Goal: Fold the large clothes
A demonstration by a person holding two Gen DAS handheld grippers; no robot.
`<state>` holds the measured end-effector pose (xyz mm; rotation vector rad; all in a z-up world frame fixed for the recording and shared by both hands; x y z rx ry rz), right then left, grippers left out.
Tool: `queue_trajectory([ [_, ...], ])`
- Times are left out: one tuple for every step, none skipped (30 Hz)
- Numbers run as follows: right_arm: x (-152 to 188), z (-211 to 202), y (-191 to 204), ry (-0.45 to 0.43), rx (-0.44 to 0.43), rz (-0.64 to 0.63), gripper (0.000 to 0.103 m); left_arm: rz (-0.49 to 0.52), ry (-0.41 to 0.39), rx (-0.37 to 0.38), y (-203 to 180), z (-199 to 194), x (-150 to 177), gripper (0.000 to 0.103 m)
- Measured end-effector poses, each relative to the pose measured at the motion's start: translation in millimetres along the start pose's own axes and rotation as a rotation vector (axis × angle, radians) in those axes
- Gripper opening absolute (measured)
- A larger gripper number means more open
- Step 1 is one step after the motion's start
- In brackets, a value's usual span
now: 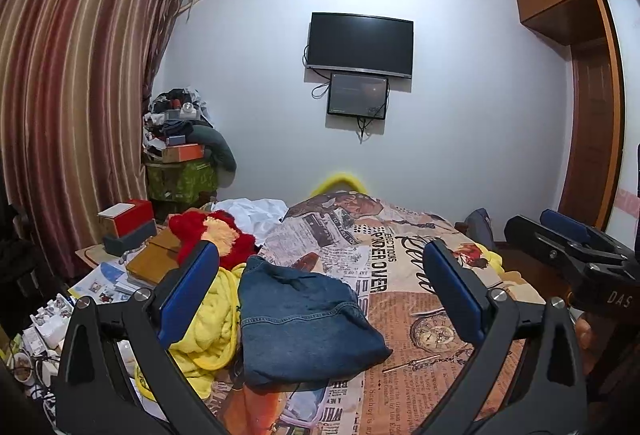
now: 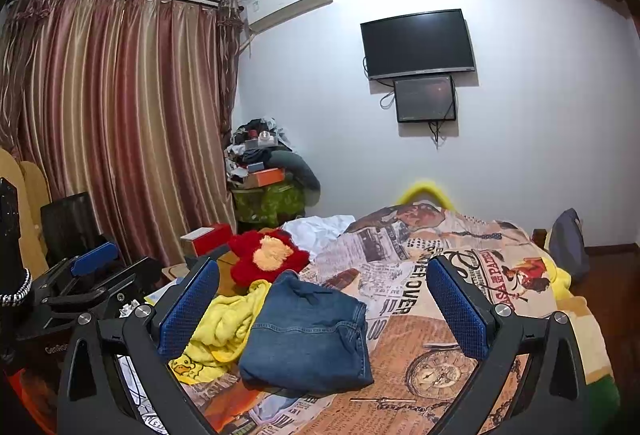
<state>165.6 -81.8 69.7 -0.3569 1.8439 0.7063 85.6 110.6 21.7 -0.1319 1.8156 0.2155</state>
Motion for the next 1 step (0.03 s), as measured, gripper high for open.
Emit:
queue_trajectory([
  [0.0, -0.3, 0.1, 0.0, 0.0, -0.001, 0.103, 0.0, 0.001, 0.0, 0.1, 0.5, 0.1, 0.103],
])
Point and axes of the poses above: each gripper's, at about its wrist camera, not at the fingertips, and z roughly the way its jaws point, y to its left, x to its underside, the point moved 5 cm from there along z, roughly the way its jaws point, and after that the axes turned 10 degrees about z, right-handed, at the moved point
